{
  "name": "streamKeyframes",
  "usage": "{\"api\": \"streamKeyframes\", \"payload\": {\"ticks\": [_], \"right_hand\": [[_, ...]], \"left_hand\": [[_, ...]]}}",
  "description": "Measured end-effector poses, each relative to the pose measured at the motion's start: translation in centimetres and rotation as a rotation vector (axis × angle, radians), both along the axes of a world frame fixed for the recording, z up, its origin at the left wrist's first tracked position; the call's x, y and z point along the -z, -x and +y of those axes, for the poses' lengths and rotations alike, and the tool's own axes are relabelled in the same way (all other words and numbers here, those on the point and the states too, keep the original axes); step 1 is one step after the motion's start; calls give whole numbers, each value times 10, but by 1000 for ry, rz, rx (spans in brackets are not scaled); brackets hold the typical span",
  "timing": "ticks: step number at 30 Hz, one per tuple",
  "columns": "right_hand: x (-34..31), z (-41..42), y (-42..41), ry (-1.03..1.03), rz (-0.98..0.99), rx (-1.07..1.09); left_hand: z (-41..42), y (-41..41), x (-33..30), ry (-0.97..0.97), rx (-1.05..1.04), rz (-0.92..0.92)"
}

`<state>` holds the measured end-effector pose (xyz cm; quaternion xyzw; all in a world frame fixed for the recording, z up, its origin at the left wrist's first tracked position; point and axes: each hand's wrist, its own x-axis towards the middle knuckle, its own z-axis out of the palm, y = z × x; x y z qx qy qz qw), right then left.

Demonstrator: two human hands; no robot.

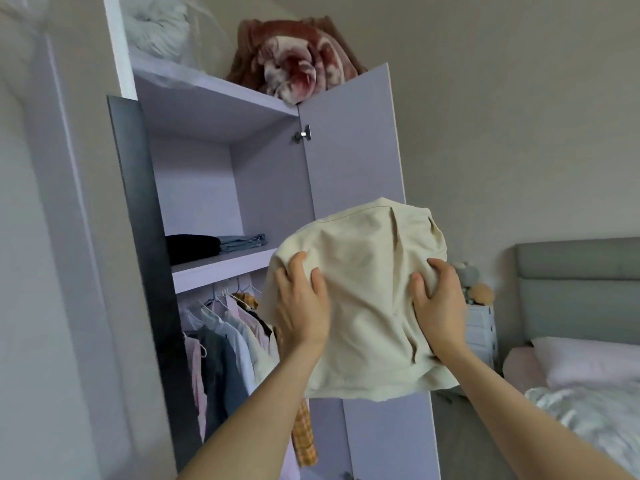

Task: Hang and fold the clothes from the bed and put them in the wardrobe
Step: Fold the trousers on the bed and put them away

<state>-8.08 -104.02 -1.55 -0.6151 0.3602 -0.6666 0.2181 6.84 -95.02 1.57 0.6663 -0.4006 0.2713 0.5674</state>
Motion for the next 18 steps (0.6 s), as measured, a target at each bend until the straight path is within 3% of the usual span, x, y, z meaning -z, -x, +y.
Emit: {"api": "streamKeyframes", "payload": {"ticks": [11, 18], "right_hand": [[-81, -221, -102, 154, -42, -115], [-117, -284, -204, 171, -27, -242]], "left_hand": [[-213, -102, -75, 108, 14, -21], [-252, -196, -116, 70, 21, 93]]}}
